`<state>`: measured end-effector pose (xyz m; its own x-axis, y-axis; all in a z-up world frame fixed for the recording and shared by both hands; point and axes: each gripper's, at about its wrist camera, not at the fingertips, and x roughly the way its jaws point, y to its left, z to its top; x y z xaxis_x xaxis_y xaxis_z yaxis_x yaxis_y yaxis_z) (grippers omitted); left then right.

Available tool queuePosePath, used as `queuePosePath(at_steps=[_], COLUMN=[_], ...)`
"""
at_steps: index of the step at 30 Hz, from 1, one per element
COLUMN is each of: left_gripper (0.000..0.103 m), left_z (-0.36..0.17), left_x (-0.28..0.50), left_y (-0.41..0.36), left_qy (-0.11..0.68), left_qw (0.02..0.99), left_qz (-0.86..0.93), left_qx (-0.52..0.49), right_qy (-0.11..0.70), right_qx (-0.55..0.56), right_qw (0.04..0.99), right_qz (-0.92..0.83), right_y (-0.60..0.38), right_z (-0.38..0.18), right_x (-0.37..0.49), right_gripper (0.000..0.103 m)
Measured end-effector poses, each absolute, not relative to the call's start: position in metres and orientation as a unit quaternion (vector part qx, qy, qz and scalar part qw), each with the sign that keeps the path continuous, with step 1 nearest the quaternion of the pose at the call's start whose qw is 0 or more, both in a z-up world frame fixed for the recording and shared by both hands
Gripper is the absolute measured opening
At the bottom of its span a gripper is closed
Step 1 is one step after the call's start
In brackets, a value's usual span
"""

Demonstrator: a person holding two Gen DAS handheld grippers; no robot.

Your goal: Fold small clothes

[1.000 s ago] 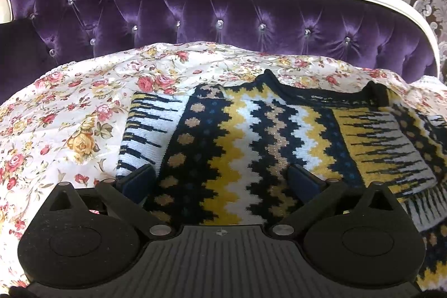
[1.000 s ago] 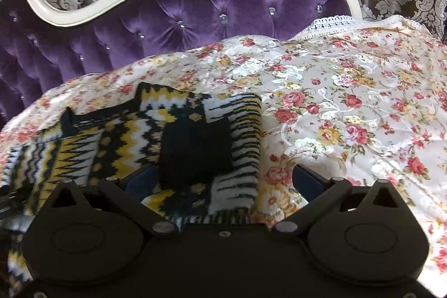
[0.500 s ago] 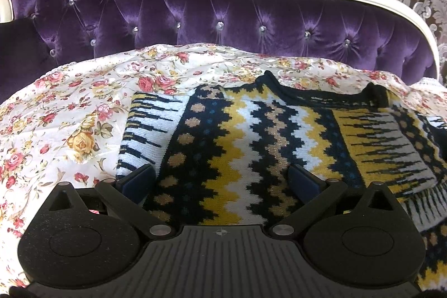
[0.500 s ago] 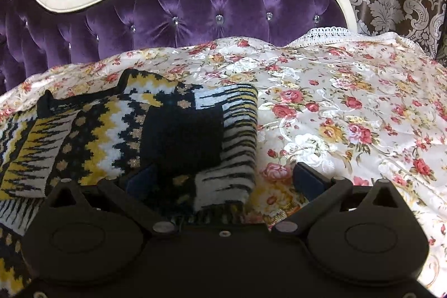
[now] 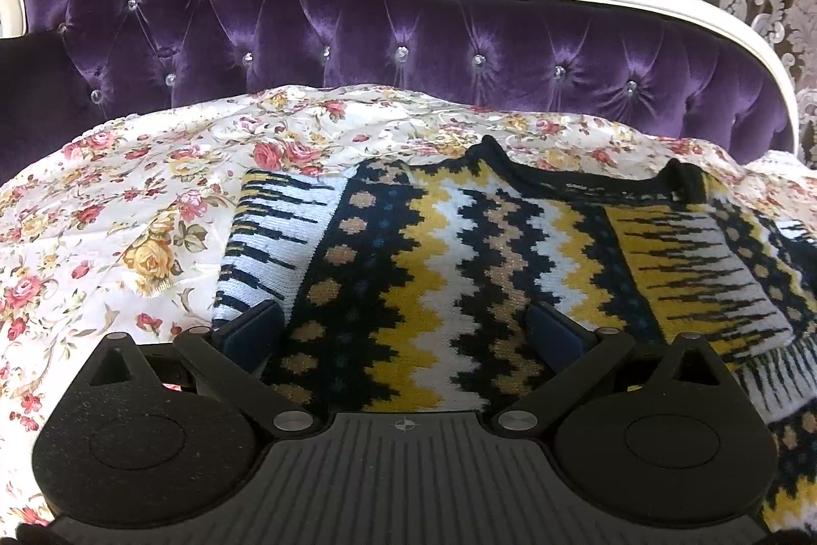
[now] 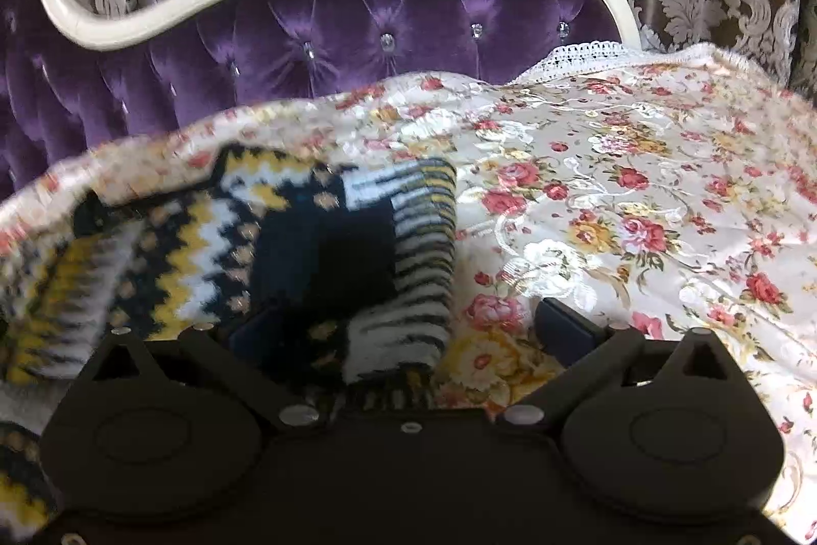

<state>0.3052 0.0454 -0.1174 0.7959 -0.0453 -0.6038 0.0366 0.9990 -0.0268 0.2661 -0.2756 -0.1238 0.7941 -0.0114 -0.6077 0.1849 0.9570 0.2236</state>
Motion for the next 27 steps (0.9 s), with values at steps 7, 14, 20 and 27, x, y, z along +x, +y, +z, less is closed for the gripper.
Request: queuePosePath(at_steps=[7,14,20,27], left_gripper=[0.103,0.103,0.103,0.103], left_z=[-0.117,-0.117,-0.118,-0.116], left_x=[0.305,0.304,0.304,0.306], left_y=[0.045,0.044,0.044,0.043], left_qy=[0.317,0.315,0.316,0.319], left_qw=[0.948,0.949,0.949,0.947], left_qz=[-0.02,-0.017,-0.017,-0.016], left_qx=[-0.007,-0.006,-0.005,-0.001], right_qy=[0.304,0.333,0.348,0.336], right_qx=[0.241,0.217,0.099,0.101], right_qw=[0.922,0.918,0.932,0.935], right_qz=[0.01,-0.003,-0.033,-0.046], right_y=[-0.296,-0.302,-0.277,-0.277], right_z=[-0.126,-0.123,-0.109,-0.113], right_x=[0.282,0.29,0.287,0.279], right_gripper=[0.083,0.028,0.021,0.039])
